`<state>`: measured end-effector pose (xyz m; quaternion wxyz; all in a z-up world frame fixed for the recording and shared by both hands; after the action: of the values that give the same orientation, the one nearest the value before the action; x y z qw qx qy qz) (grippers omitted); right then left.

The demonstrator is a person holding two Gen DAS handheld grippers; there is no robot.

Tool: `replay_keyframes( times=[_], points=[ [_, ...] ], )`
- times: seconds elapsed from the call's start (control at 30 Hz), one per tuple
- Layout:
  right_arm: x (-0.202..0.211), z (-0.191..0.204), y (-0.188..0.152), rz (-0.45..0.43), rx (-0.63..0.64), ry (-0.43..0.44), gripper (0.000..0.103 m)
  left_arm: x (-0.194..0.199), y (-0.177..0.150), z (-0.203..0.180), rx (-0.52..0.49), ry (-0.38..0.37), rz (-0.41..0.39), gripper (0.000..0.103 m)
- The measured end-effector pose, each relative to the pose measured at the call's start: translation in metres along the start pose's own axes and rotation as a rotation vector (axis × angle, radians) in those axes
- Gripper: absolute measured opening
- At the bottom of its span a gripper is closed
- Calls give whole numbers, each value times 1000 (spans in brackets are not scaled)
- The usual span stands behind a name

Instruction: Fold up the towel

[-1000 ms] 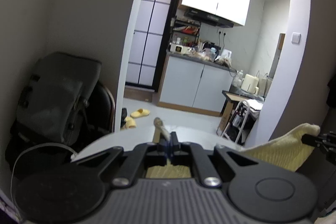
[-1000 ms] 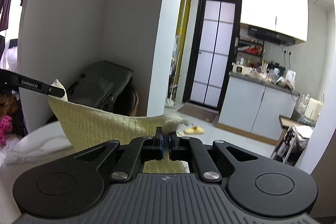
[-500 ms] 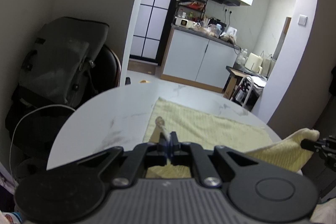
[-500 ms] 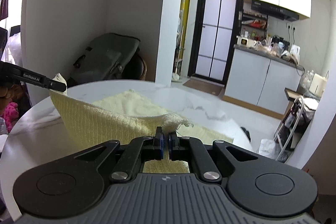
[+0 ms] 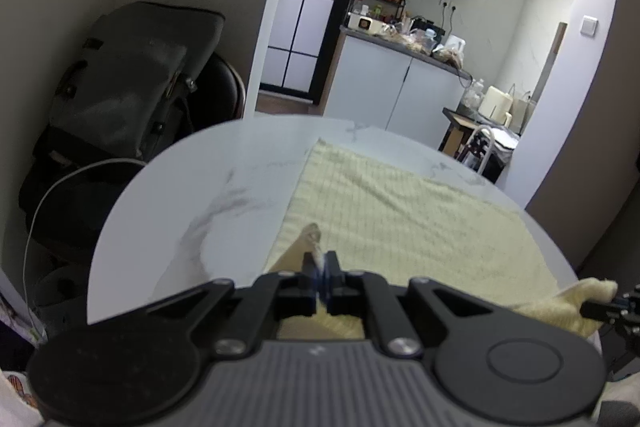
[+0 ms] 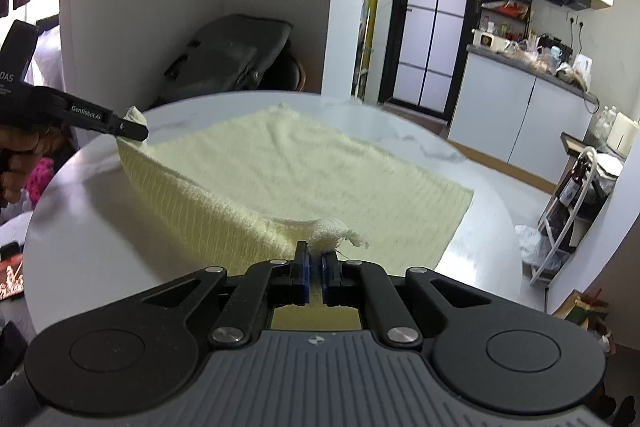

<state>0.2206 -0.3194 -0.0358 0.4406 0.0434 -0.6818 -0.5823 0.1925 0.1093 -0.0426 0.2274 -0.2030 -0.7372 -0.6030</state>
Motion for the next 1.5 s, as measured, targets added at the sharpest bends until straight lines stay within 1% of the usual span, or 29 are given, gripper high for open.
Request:
replay_keyframes(
  times=[0.17, 0.5, 0.67, 0.7, 0.73, 0.77, 0.83, 0.87, 0.93, 1.17, 1.2, 1.23, 1.27, 1.3, 1.37, 1.43, 1.5],
  points=[
    [4, 10, -9, 8, 2, 3, 7, 5, -15, 7, 4, 15, 19, 8],
    [15, 29, -28, 26, 15, 13, 8, 16, -31, 14, 2, 37, 27, 10],
    [21, 37, -34, 27, 17, 12, 9, 23, -37, 20, 0, 42, 28, 15],
    [23, 39, -34, 22, 17, 13, 11, 25, -38, 21, -1, 43, 26, 15],
    [25, 40, -35, 18, 16, 14, 14, 27, -39, 22, -2, 44, 24, 17],
    [27, 41, -36, 13, 15, 15, 15, 29, -41, 23, -3, 46, 22, 19],
    [31, 44, -37, 4, 14, 16, 22, 32, -42, 25, -4, 51, 19, 22],
    [33, 45, -37, 0, 14, 17, 23, 34, -43, 25, -5, 53, 18, 25],
    [37, 48, -39, -9, 13, 19, 28, 39, -45, 26, -7, 59, 15, 26],
    [50, 54, -53, -10, 26, 31, 30, 50, -50, 27, -20, 72, 12, 30],
    [52, 55, -55, -9, 24, 32, 32, 52, -50, 26, -22, 74, 11, 31],
    [53, 55, -57, -9, 22, 33, 36, 53, -51, 26, -25, 75, 10, 33],
    [54, 56, -58, -9, 20, 35, 38, 55, -52, 26, -28, 77, 8, 37],
    [56, 56, -60, -13, 19, 41, 39, 56, -53, 25, -31, 78, 7, 39],
    [59, 57, -63, -21, 15, 51, 41, 58, -55, 23, -44, 87, 5, 46],
    [63, 58, -66, -29, 12, 62, 47, 60, -56, 20, -59, 93, 2, 49],
    [65, 58, -68, -34, 10, 68, 50, 61, -57, 20, -61, 92, 1, 53]
  ],
)
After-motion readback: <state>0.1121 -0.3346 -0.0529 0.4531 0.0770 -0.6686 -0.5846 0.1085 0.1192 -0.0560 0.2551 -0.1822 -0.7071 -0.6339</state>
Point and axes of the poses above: each gripper's, at about its wrist camera, not at the fingertips, and x roughly against the way its jaws point, z to its left, y to its top, the point moved 9 cm from there along -x, roughly the way its jaws point, and after that the axes turned 5 degrees about -x, right-handed, at the moved point
